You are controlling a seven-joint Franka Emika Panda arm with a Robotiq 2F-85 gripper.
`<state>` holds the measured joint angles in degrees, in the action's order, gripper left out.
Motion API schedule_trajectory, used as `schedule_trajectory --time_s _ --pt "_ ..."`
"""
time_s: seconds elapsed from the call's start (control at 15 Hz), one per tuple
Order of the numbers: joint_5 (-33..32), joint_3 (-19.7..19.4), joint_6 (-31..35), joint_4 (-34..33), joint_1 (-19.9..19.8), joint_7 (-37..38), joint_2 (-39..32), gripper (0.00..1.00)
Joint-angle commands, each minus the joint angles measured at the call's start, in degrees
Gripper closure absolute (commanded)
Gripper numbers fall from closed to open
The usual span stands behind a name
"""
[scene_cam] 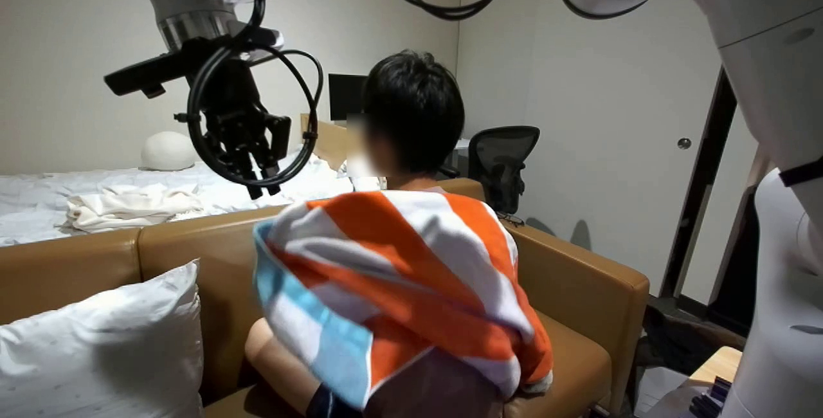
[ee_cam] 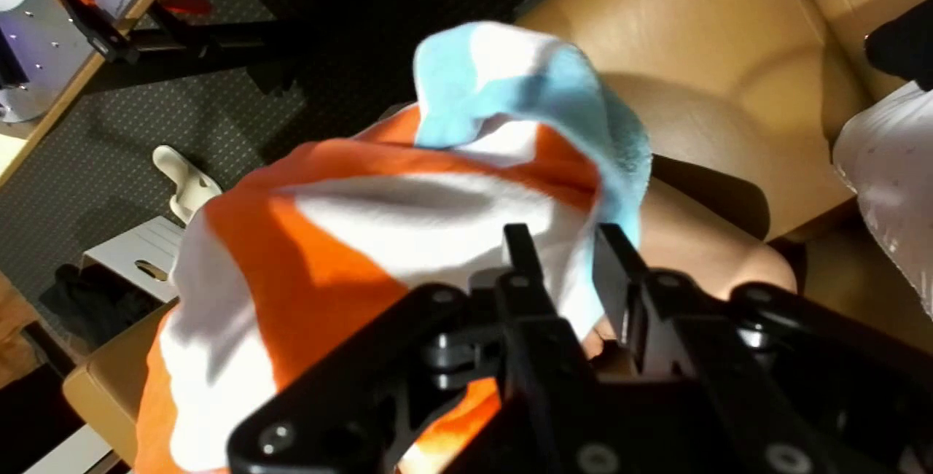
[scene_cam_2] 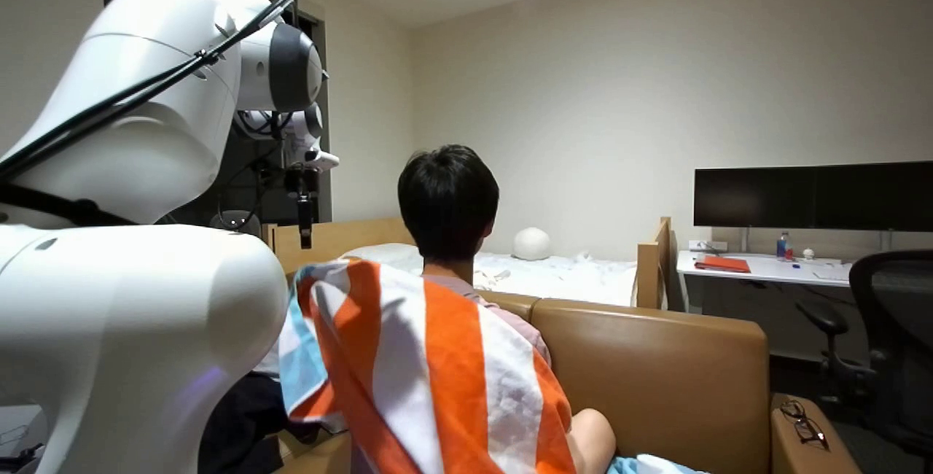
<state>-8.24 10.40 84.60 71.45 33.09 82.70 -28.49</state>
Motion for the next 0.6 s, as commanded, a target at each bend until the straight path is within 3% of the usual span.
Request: schedule_trajectory --time_s 0.0,0.4,0.53 --pt "2.0 0.7 0.1 -0.6 -0.6 -0.9 0.0 0.42" --pt "1.8 1.2 0.2 -0.6 -0.7 -1.3 0.0 0.04" --pt "1.7 1.3 0.4 -0.6 -0.7 -1.4 0.1 0.0"
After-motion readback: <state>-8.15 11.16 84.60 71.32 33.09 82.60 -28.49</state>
